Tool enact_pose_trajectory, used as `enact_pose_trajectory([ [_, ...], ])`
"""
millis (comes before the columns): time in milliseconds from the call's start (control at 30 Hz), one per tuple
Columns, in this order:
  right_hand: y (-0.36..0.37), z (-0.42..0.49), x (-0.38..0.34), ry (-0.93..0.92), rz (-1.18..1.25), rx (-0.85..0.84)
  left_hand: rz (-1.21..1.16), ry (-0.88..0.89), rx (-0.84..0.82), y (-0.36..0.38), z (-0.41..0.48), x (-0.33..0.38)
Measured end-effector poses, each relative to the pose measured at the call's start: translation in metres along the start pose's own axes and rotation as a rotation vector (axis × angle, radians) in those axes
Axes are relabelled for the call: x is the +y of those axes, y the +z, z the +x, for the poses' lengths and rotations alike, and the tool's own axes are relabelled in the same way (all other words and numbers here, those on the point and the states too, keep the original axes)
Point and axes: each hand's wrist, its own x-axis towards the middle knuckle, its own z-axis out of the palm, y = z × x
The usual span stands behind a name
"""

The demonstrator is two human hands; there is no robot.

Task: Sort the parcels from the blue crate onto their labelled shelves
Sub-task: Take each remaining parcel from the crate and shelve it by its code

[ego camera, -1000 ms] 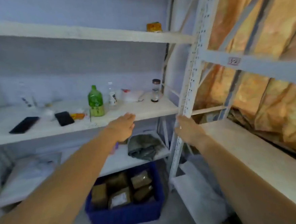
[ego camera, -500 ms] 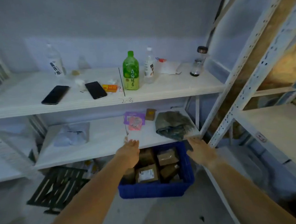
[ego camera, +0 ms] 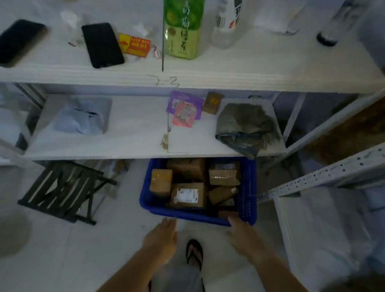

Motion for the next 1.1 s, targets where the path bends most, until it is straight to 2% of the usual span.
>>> enact_pose_trajectory([
  [100,0.015,0.051,0.013,-0.009,0.044,-0.116,-0.06,-0.079,-0.056,0.027,0.038,0.0],
  [267,0.054,0.156,0.041,0.037,0.103,-0.177,-0.106,-0.105,-0.082,0.062,0.128,-0.001],
  [467,0.114,0.301,0.063,0.012,0.208,-0.082,-0.078,-0.025,-0.057,0.105,0.284,-0.032],
  [567,0.144,0.366,0.068,-0.003,0.415,-0.058,-0.05,-0.015,-0.062,0.124,0.362,-0.057],
  [667,0.173,0.416,0.073,0.054,0.641,-0.098,-0.127,-0.156,-0.108,0.148,0.422,-0.09],
  [800,0.206,0.455,0.081,0.136,0.811,-0.14,-0.138,-0.315,-0.176,0.178,0.459,-0.122],
  [833,0.212,0.461,0.083,0.154,0.846,-0.144,-0.195,-0.375,-0.182,0.182,0.462,-0.127],
  [967,0.226,0.472,0.089,0.194,0.965,-0.193,-0.675,-0.54,-0.161,0.192,0.47,-0.136],
  [1033,0.229,0.471,0.095,0.262,1.022,-0.204,-0.812,-0.564,-0.111,0.192,0.482,-0.135],
  [1100,0.226,0.469,0.1,0.325,1.082,-0.147,-0.879,-0.62,-0.107,0.185,0.487,-0.127],
])
